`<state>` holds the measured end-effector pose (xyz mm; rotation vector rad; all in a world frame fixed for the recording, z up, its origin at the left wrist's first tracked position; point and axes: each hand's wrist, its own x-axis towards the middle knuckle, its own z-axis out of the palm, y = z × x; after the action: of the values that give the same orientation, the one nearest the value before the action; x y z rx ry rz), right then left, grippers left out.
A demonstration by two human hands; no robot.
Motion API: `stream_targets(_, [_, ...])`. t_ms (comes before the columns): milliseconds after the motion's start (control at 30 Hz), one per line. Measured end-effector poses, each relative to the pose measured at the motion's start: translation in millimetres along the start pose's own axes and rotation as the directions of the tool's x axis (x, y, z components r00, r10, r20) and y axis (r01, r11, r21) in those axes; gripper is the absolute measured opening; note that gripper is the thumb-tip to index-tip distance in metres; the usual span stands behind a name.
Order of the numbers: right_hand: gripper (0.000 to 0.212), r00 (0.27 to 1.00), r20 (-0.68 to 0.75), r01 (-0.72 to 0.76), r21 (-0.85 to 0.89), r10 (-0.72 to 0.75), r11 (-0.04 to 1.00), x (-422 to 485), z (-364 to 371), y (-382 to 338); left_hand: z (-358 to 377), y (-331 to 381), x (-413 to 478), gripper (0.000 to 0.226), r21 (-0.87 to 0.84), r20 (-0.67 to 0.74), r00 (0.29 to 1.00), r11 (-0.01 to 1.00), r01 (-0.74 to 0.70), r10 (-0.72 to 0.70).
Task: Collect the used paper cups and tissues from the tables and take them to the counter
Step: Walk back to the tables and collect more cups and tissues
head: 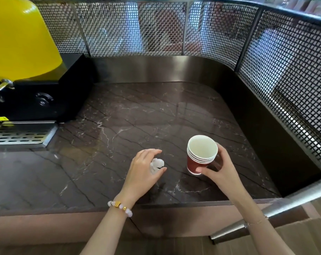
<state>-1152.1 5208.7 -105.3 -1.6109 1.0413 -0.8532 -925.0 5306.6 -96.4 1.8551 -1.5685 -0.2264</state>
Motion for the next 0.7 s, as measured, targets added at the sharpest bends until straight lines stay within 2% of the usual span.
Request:
stream_targets(133, [0.086,0.996,-0.046,0.075,-0.118,-0.081,0.99,-4.9,-11.2,-26.4,-13.5,13.1,3.0,0.043,0.039,-0.058,0.998,0.999,-0.037,0.039])
stream_targets(300, [0.073,0.968,-0.125,0.166,-0.325,-0.216,0.931,-9.1,-18.4,-73.6,-35.2,34.6,8.2,0.036,0.194,-0.134,0.982,0.975,-0.104,0.131])
stream_targets(467, [0.075,0.934,-0.102,0.245,-0.517,-0.343,0.82,-12.4,-18.0,-106.9,-54.5,57.4,12.0,0.039,0.309,-0.194,0.961,0.942,-0.133,0.199])
stream_targets(700, [0.064,0.899,-0.041,0.3,-0.669,-0.436,0.68,-18.0,-12.7,-126.9,-73.3,72.2,14.5,0.045,0.456,-0.203,0.946,0.88,-0.137,0.252])
